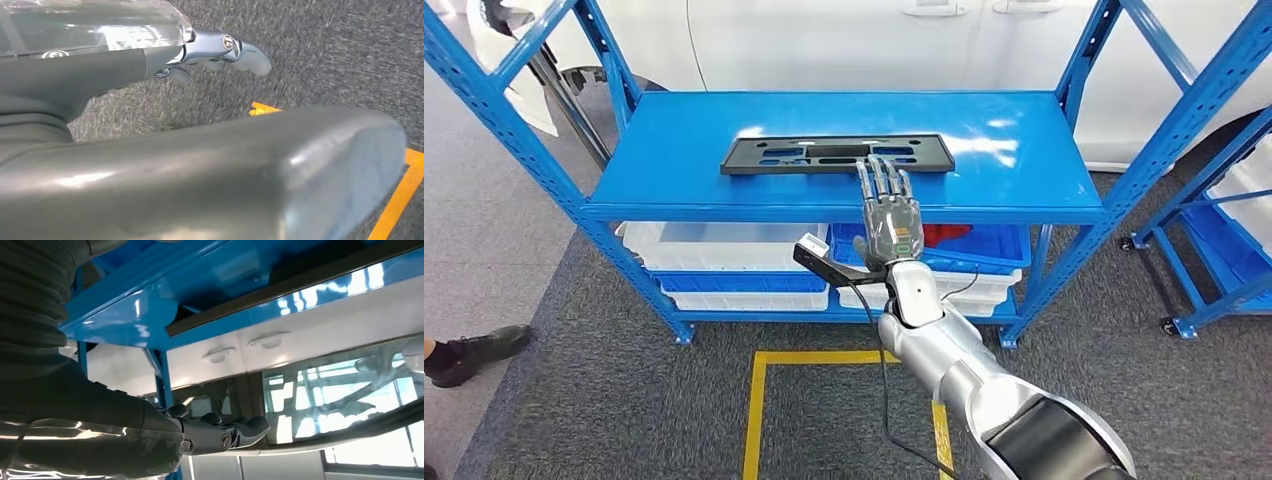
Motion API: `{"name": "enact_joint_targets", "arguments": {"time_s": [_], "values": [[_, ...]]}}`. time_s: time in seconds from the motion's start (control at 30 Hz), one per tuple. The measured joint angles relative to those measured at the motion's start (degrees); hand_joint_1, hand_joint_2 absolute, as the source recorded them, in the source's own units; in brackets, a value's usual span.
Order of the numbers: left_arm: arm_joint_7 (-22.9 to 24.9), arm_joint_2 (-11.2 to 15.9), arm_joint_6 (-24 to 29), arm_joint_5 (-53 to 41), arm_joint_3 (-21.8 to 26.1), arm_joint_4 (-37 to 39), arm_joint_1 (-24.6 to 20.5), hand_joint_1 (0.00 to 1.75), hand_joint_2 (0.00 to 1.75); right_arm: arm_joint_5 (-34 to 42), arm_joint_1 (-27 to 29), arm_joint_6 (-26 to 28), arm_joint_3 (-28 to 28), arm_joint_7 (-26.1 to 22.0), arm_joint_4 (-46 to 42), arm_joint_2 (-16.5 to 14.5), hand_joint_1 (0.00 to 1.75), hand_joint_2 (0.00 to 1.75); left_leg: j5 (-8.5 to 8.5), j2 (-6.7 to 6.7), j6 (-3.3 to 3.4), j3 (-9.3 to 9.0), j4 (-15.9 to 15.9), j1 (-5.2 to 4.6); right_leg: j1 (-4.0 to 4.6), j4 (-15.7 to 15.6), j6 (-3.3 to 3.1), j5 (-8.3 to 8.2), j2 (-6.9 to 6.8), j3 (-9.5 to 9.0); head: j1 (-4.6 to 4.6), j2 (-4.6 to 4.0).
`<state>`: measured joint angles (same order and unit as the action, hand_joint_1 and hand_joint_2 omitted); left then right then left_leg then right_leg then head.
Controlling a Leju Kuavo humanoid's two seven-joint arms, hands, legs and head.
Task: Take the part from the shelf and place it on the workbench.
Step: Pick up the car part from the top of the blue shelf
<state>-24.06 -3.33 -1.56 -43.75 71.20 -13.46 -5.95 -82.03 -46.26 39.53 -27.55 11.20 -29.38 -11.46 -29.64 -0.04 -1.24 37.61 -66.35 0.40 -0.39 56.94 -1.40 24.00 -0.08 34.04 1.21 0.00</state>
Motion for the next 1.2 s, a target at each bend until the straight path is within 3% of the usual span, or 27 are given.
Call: {"name": "enact_joint_targets", "arguments": {"time_s": [0.07,0.1,0.13,0.17,0.23,0.3,0.4,0.47,0.53,0.57,0.6,0.63,0.67,0.73,0.8,0.93,1.0,1.07,1.1,1.13,1.17,1.2], "values": [[0.2,0.0,0.0,-0.2,-0.2,0.0,0.0,0.0,0.0,-1.1,0.3,0.0,1.9,-0.2,0.3,0.4,0.0,1.75,-2.35,0.01,-0.59,3.31,-6.9,0.4,0.01,0.1,0.0,0.01,0.0,0.01,0.02,0.0],[0.3,0.0,0.1,-0.3,-0.3,0.0,0.0,0.0,0.0,-1.4,0.4,0.0,2.7,-0.4,0.4,0.6,0.0,1.75,-1.92,0.01,-0.8,3.74,-7.5,0.56,-0.02,0.1,0.04,0.04,0.02,0.01,0.02,0.0],[0.4,0.0,0.1,-0.4,-0.4,0.0,0.0,0.0,0.0,-1.6,0.4,0.1,3.4,-0.8,0.5,0.7,0.0,1.75,-0.39,0.02,-0.96,2.99,-5.8,0.73,-0.07,0.2,0.14,0.1,0.08,-0.01,0.02,0.0],[0.6,0.0,0.1,-0.5,-0.5,0.0,-0.1,0.0,0.0,-1.7,0.4,0.1,4.0,-1.2,0.6,0.7,0.0,1.75,1.8,0.03,-1.07,1.23,-2.0,0.91,-0.15,0.4,0.32,0.23,0.15,-0.04,0.02,0.0],[0.7,0.0,0.1,-0.5,-0.7,0.0,-0.3,0.0,0.0,-1.8,0.4,0.1,5.0,-1.9,0.6,0.7,0.0,1.75,4.59,-0.07,-0.91,-2.47,5.5,0.99,-0.12,0.8,0.9,0.53,0.32,0.04,0.02,0.0],[0.9,0.0,0.1,-0.5,-0.8,0.0,-0.5,0.0,0.0,-1.8,0.4,0.1,5.7,-2.3,0.6,0.7,0.0,1.75,4.87,-0.25,-0.23,-3.7,8.2,0.79,0.03,1.1,1.54,0.61,0.41,0.22,-0.08,0.0],[0.9,0.0,0.0,-0.6,-0.9,0.0,-0.5,0.0,0.0,-1.7,0.4,0.1,6.6,-2.8,0.6,0.7,0.0,1.75,5.22,-0.3,1.06,-3.62,8.4,0.66,-0.14,1.2,2.53,0.83,0.39,0.37,-0.15,0.0],[1.0,0.0,0.0,-0.6,-1.0,0.0,-0.6,0.0,0.0,-1.6,0.4,0.1,7.1,-3.0,0.6,0.7,0.0,1.75,5.52,-0.23,1.75,-3.62,8.7,0.76,-0.31,4.7,3.04,3.17,0.35,1.92,-0.19,0.0],[1.0,0.0,0.0,-0.6,-1.1,0.0,-0.7,0.0,0.0,-1.6,0.5,0.1,7.5,-3.1,0.7,0.7,0.0,1.75,5.6,-0.17,2.08,-3.47,8.8,0.68,-0.35,12.7,3.31,7.11,0.32,5.6,-0.22,0.0],[1.0,0.0,0.0,-0.6,-1.1,0.0,-0.7,0.0,0.0,-1.6,0.7,0.1,7.6,-3.2,0.9,0.8,0.0,1.75,5.6,-0.16,2.12,-3.41,8.8,0.62,-0.35,16.4,3.35,8.42,0.31,7.38,-0.22,0.0],[1.0,0.0,-0.1,-0.6,-1.1,0.0,-0.6,0.0,0.0,-1.7,0.8,0.1,7.8,-3.4,1.0,0.8,0.0,1.75,5.61,-0.17,2.15,-3.39,8.7,0.55,-0.35,18.4,3.3,8.72,0.31,8.36,-0.22,0.0],[1.0,0.0,-0.1,-0.6,-1.1,0.0,-0.6,0.0,0.0,-1.8,1.0,0.1,8.0,-3.5,1.2,0.8,0.0,1.75,5.61,-0.21,2.15,-3.38,8.7,0.5,-0.33,18.0,3.15,7.86,0.31,8.19,-0.22,0.0],[1.0,0.0,-0.2,-0.6,-1.1,0.0,-0.6,0.0,0.0,-1.9,1.0,0.1,8.1,-3.7,1.3,0.8,0.0,1.75,5.6,-0.25,2.13,-3.41,8.7,0.44,-0.3,15.2,2.89,6.07,0.31,6.82,-0.22,0.0],[1.0,-0.1,-0.3,-0.6,-1.2,0.0,-0.7,0.0,0.0,-2.1,0.9,0.1,8.1,-3.9,1.3,0.7,0.0,1.75,5.52,-0.31,1.96,-3.42,8.5,0.25,-0.05,6.5,2.13,2.33,0.28,2.6,-0.2,0.0],[1.0,-0.2,-0.4,-0.6,-1.2,0.0,-0.7,0.0,0.0,-2.3,0.8,0.1,8.1,-4.0,1.3,0.7,0.0,1.75,5.47,-0.32,1.47,-3.32,8.4,0.12,0.31,1.7,1.6,0.89,0.22,0.38,-0.17,0.0],[1.1,-0.2,-0.4,-0.6,-1.2,0.0,-0.7,0.0,0.0,-3.5,0.8,0.1,8.1,-4.8,1.7,0.3,0.0,1.75,4.72,-0.28,0.18,-3.08,7.8,0.22,0.15,0.6,0.67,0.51,0.22,0.08,-0.14,0.0],[1.1,-0.1,-0.5,-0.6,-1.2,0.0,-0.7,0.0,0.0,-4.3,0.8,0.1,8.1,-5.5,1.9,-0.2,0.0,1.75,1.78,-0.27,-0.34,-1.01,3.0,0.36,-0.04,0.2,0.14,0.29,0.15,-0.16,-0.05,0.0],[1.2,-0.1,-0.5,-0.6,-1.2,0.0,-0.7,0.0,0.0,-4.9,0.9,0.1,8.1,-6.0,2.3,-0.6,0.0,1.75,-1.75,-0.27,-0.81,2.67,-4.9,0.45,0.06,0.2,-0.08,0.32,0.12,-0.13,-0.02,0.0],[1.2,-0.1,-0.5,-0.6,-1.2,0.0,-0.6,0.0,0.0,-5.2,1.0,0.1,8.0,-6.2,2.6,-0.8,0.0,1.75,-2.43,-0.26,-0.97,3.98,-7.5,0.49,0.1,0.2,-0.11,0.34,0.1,-0.12,-0.03,0.0],[1.2,-0.1,-0.5,-0.6,-1.2,0.0,-0.5,0.0,0.0,-5.5,1.1,0.1,8.0,-6.4,2.8,-0.9,0.0,1.75,-2.08,-0.25,-1.07,4.38,-8.2,0.53,0.12,0.3,-0.11,0.37,0.09,-0.12,-0.03,0.0],[1.3,-0.1,-0.5,-0.6,-1.2,0.0,-0.5,0.0,0.0,-5.9,1.2,0.1,7.8,-6.7,3.1,-1.2,0.0,1.75,-0.56,-0.23,-1.1,3.44,-6.3,0.59,0.12,0.4,-0.09,0.42,0.12,-0.15,-0.03,0.0],[1.3,-0.1,-0.5,-0.5,-1.2,0.0,-0.5,0.0,0.0,-6.4,1.3,0.1,7.5,-7.1,3.3,-1.7,0.0,1.75,1.62,-0.19,-1.06,1.53,-2.4,0.66,0.11,0.5,-0.02,0.52,0.2,-0.2,-0.03,0.0]]}}
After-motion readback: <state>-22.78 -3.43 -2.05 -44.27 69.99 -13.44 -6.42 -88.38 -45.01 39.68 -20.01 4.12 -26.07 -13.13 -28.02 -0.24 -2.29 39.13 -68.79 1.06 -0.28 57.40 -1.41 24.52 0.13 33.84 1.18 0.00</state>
